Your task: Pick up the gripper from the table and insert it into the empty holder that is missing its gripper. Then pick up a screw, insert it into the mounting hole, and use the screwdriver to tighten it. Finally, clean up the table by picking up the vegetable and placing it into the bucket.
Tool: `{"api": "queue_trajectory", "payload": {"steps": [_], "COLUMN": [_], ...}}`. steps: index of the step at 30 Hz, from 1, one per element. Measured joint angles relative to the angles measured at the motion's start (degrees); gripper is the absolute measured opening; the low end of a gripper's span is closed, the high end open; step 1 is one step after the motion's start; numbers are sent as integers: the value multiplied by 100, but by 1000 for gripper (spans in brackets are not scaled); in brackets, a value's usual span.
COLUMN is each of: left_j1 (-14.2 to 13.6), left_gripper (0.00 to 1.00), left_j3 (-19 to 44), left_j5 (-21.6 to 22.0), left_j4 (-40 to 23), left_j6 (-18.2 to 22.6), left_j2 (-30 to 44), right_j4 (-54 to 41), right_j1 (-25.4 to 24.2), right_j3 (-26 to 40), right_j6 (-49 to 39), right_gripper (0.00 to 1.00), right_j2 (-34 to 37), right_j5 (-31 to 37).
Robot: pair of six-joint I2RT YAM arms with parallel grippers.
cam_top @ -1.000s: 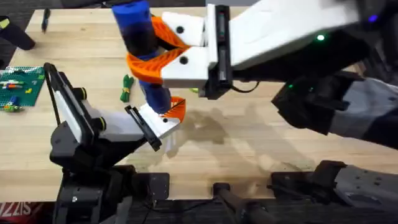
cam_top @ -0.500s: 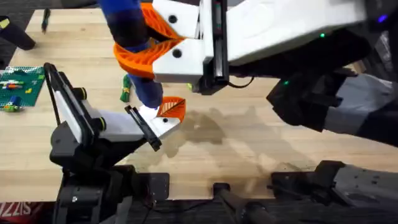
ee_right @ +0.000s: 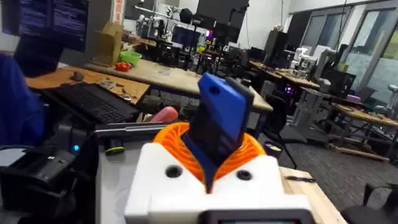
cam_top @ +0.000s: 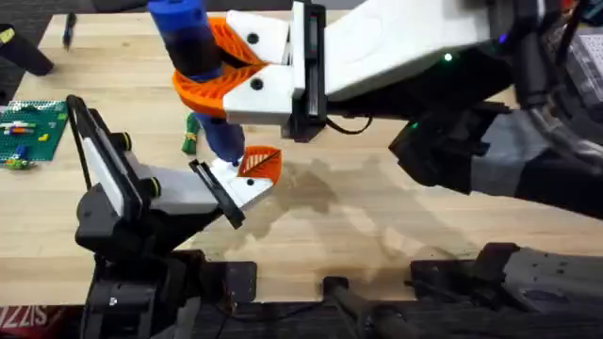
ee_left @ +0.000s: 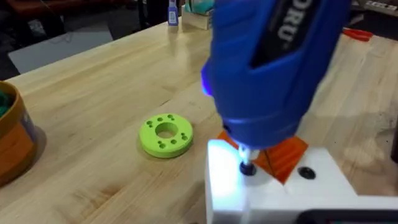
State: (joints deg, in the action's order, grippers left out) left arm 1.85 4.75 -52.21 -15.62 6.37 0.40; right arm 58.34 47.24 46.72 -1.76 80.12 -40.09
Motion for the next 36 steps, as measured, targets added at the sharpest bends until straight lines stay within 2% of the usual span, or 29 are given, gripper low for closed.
{"api": "queue_trajectory", "payload": {"steps": [19, 21, 25, 28, 33, 36], "left_j1": [0, 0, 0, 0, 0, 0], "left_gripper": [6, 6, 6, 6, 6, 6], "left_j3": [0, 0, 0, 0, 0, 0], "left_j5": [39, 39, 42, 42, 42, 42], "left_j4": [0, 0, 2, 2, 2, 1], "left_j6": [-81, -80, -81, -79, -79, -79], "left_j2": [2, 0, 0, 0, 0, 0], "right_j4": [-393, -144, 1012, 1232, 476, -619], "right_j1": [0, 0, -20, -84, -266, -396], "right_j3": [103, 101, 114, 353, 1086, 1362], "right_j6": [-22, -17, -20, 7, 6, -138], "right_gripper": [12, 11, 11, 11, 11, 11], "right_j2": [-1, 22, 69, -2, -115, -205], "right_j5": [63, 58, 58, 26, -206, -489]}}
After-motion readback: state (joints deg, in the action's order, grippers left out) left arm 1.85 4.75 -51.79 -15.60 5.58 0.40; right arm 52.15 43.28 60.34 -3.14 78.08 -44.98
